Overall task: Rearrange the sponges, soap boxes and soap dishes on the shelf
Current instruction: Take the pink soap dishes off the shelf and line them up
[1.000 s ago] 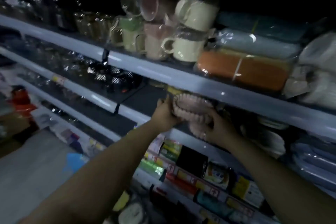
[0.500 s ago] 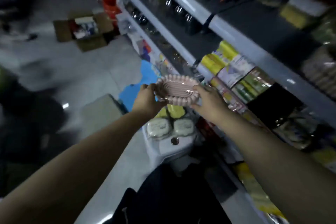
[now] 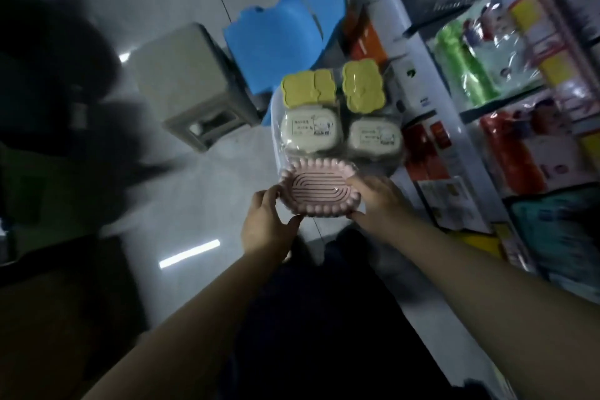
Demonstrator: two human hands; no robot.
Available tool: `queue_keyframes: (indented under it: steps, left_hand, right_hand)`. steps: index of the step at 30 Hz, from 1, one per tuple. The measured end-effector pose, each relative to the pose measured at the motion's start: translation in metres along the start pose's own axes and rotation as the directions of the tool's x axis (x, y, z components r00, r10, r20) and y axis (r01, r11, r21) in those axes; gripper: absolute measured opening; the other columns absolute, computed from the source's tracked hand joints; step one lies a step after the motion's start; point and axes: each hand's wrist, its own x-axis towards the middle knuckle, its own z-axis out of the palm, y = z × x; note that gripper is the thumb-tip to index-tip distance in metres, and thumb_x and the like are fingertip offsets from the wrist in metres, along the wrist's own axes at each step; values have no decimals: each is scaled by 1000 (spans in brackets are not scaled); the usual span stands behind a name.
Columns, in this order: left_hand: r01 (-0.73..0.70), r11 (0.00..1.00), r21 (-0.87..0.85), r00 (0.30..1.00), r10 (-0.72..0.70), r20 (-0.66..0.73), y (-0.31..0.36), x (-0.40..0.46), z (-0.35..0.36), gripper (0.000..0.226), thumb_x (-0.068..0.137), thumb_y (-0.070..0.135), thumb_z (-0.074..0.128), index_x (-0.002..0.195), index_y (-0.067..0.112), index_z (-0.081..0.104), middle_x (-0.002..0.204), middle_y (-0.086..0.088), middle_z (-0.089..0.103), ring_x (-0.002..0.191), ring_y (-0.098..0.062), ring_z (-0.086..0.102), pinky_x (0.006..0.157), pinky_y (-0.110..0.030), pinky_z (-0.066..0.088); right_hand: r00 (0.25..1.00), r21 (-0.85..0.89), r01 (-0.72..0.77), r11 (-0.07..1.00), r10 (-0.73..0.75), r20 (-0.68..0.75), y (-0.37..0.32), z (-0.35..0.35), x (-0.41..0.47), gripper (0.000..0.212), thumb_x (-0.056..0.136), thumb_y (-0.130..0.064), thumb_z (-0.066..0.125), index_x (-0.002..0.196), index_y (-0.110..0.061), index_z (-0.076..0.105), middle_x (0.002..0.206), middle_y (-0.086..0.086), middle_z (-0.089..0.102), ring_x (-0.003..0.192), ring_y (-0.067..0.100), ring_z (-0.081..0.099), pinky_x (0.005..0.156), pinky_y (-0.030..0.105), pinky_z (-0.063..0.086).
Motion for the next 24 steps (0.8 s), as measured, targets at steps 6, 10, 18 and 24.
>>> queue_keyframes:
  steps: [6,10,18,24]
  left_hand:
    - [99,992,-84,993,-103,-48,-21,37,49,60,76,36,76,129,23,50,127,4,51,108,-14,56,81,-27,48]
    - [109,986,-130,990,-119,-69,-27,53,69,59,75,32,77,126,23,50,124,4,54,104,-14,58,79,-27,50]
    - [127,990,-53,992,-128,-19,-32,62,72,58,78,31,73,131,29,48,132,4,53,111,-15,56,81,-27,48]
    - [100,992,71,990,-106,88,-31,61,67,73,80,29,72,142,28,34,146,2,41,126,-19,47,89,-30,45]
  right_hand:
    - [1000,204,-29,979,30,-5,23,45,43,65,80,-14,65,138,-22,38,133,9,47,120,26,49,92,29,42]
    - [997,243,-76,967,79,-2,31,69,56,63,82,-8,63,138,-17,38,140,10,38,126,24,42,92,22,32]
    - [991,239,-94,967,68,115,39,78,63,72,82,-7,66,144,-17,32,155,5,19,139,25,29,108,30,31]
    - [990,225,-110,968,85,116,34,76,64,73,82,-6,64,145,-19,30,158,5,10,141,25,25,109,32,32]
